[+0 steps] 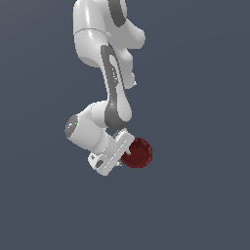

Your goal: Pick up the object and move it to a goal position.

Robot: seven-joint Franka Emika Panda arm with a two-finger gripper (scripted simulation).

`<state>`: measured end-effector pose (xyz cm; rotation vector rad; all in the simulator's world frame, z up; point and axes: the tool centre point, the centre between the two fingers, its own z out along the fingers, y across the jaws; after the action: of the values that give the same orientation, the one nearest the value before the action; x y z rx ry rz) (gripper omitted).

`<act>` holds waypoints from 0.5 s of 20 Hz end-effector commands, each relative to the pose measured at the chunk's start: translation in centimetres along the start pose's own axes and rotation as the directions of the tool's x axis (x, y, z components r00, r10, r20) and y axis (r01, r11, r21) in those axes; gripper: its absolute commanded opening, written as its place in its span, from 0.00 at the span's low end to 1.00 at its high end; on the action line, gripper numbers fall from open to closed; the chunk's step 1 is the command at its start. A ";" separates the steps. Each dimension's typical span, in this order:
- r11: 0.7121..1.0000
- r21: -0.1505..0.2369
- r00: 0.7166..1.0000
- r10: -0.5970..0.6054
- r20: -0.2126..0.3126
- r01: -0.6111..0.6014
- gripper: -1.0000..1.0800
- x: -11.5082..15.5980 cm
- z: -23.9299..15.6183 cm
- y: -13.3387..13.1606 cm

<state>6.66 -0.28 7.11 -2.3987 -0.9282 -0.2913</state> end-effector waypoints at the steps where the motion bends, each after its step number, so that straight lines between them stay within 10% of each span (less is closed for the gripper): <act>1: 1.000 0.010 1.000 -0.019 -0.021 0.019 0.62 0.0 0.0 0.4; 10: 0.996 0.031 0.993 -0.076 -0.093 0.080 0.62 -0.1 -0.1 1.5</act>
<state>7.48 -1.24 6.58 -2.3110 -0.9728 -0.3958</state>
